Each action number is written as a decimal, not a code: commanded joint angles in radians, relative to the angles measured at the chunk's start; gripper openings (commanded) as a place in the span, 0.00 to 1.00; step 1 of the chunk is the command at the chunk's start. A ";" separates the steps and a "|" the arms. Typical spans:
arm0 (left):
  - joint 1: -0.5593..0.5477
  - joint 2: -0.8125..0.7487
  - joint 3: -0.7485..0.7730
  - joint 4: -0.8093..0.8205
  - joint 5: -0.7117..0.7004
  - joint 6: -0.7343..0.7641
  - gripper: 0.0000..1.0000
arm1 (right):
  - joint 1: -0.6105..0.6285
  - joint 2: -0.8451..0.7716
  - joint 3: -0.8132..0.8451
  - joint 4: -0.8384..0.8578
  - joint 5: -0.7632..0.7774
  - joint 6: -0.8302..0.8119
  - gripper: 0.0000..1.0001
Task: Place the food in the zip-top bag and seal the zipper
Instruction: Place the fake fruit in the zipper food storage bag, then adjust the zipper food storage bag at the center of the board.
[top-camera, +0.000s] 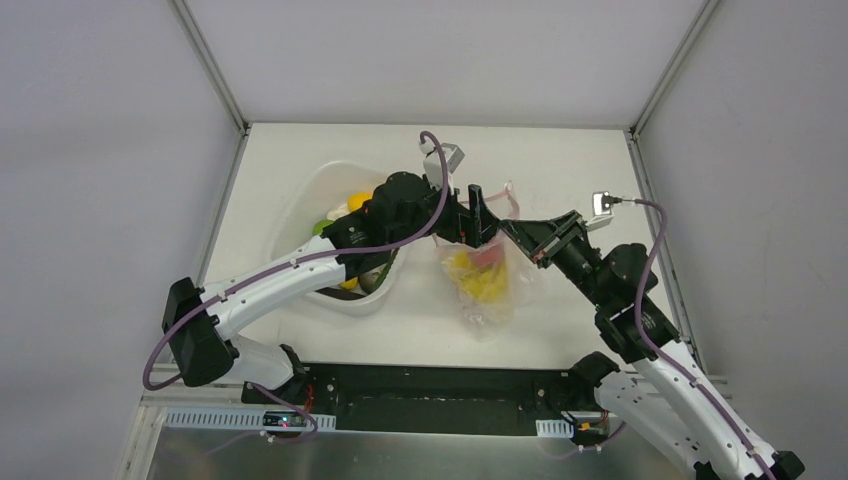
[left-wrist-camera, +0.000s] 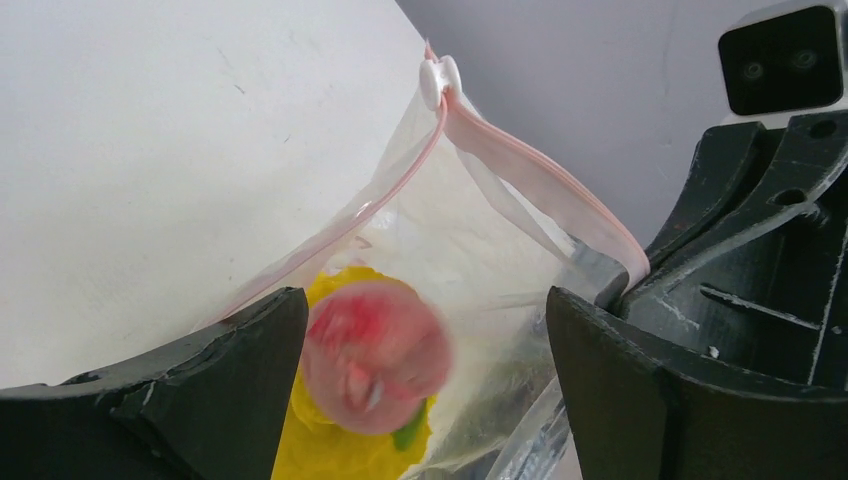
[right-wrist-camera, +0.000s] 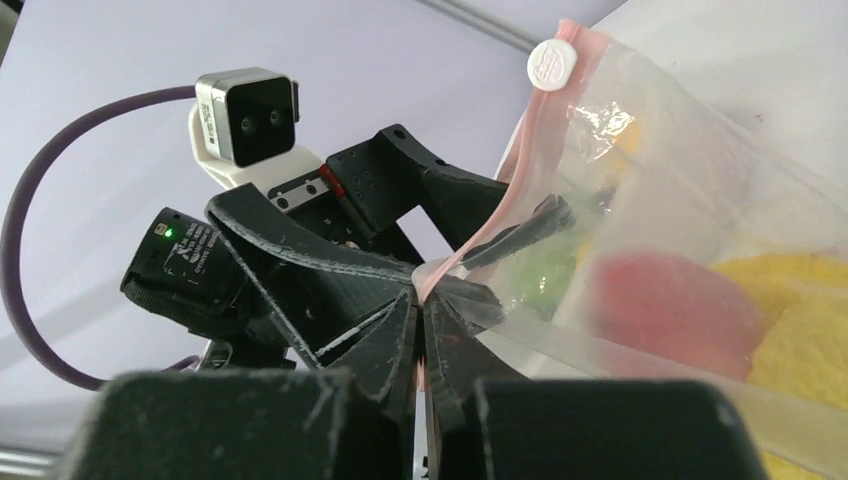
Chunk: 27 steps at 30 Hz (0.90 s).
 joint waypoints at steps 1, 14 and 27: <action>-0.008 0.022 0.109 -0.023 0.091 0.031 0.92 | -0.001 -0.042 0.033 -0.003 0.156 0.007 0.03; -0.009 -0.175 0.039 -0.153 -0.008 0.141 0.93 | -0.006 -0.006 0.127 -0.183 0.229 -0.195 0.04; 0.008 -0.215 -0.046 -0.308 -0.222 0.118 0.96 | -0.006 0.081 0.197 -0.163 -0.041 -0.296 0.03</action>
